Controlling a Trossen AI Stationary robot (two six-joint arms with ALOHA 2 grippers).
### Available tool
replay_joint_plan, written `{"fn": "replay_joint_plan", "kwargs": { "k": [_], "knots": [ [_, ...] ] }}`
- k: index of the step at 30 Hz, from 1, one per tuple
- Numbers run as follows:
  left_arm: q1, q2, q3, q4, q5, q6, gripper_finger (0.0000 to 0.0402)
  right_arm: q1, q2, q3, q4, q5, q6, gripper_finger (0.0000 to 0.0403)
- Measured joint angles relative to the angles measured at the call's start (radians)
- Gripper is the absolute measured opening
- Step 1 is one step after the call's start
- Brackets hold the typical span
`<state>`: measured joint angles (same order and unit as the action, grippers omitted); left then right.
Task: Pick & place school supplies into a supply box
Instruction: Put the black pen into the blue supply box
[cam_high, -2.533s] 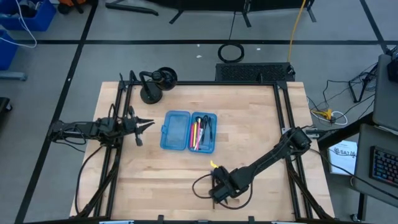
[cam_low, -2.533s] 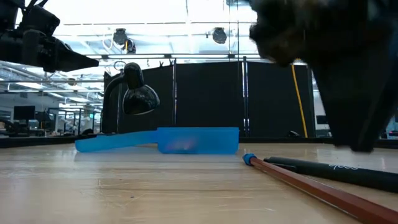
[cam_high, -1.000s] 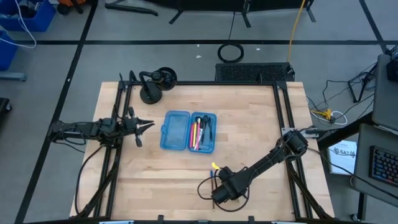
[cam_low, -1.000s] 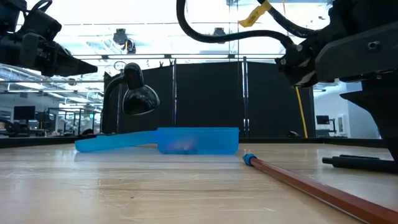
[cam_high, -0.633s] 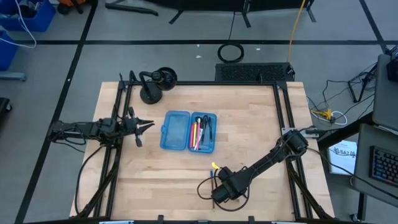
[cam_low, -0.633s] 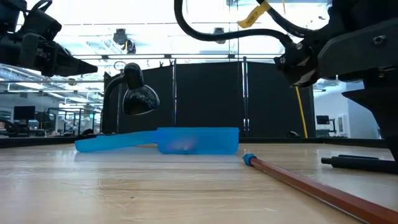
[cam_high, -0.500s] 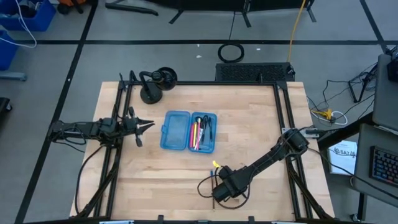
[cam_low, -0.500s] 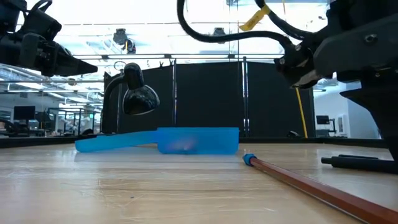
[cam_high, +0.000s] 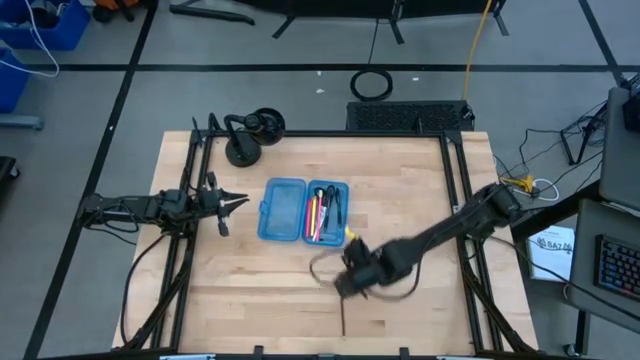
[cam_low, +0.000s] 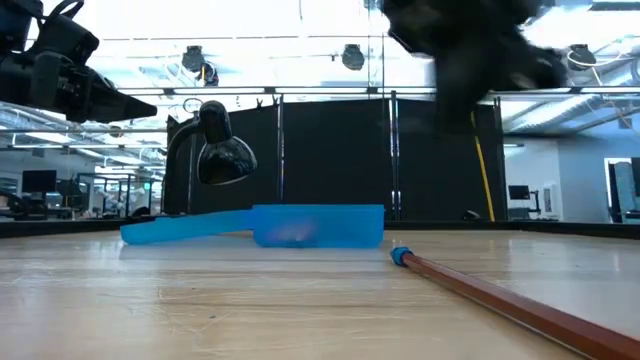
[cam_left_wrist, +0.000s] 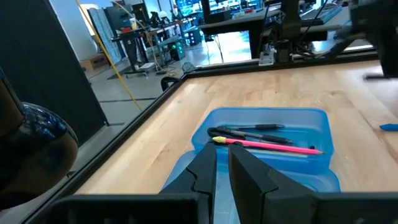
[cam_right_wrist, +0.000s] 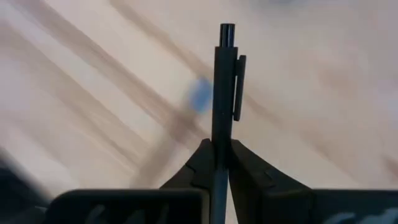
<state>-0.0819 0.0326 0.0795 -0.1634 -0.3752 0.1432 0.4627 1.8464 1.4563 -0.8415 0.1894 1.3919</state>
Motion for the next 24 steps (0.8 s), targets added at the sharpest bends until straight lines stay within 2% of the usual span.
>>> {"fn": "replay_joint_plan", "kwargs": {
  "k": [4,7,11,16,19,24],
  "knots": [
    [0.000,0.000,0.000,0.001,0.001,0.001,0.0047,-0.103,-0.076,0.003,0.099,0.087,-0.063,0.0019],
    [0.000,0.000,0.000,0.003,0.003,0.001,0.0047,-0.204,-0.105,0.003,0.212,0.108,-0.167,0.0019],
    [0.000,0.000,0.000,0.005,0.007,0.008,0.0047,-0.355,-0.109,0.005,0.335,0.052,-0.269,0.0019],
    [0.000,0.000,0.000,0.024,0.007,0.009,0.0047,-0.493,-0.039,0.004,0.373,-0.053,-0.301,0.0019],
    [0.000,0.000,0.000,0.032,0.008,0.009,0.0047,-0.532,0.013,0.004,0.383,-0.113,-0.299,0.0019],
    [0.000,0.000,0.000,0.036,0.008,0.016,0.0047,-0.544,0.102,0.004,0.430,-0.143,-0.249,0.0019]
  ]
}}
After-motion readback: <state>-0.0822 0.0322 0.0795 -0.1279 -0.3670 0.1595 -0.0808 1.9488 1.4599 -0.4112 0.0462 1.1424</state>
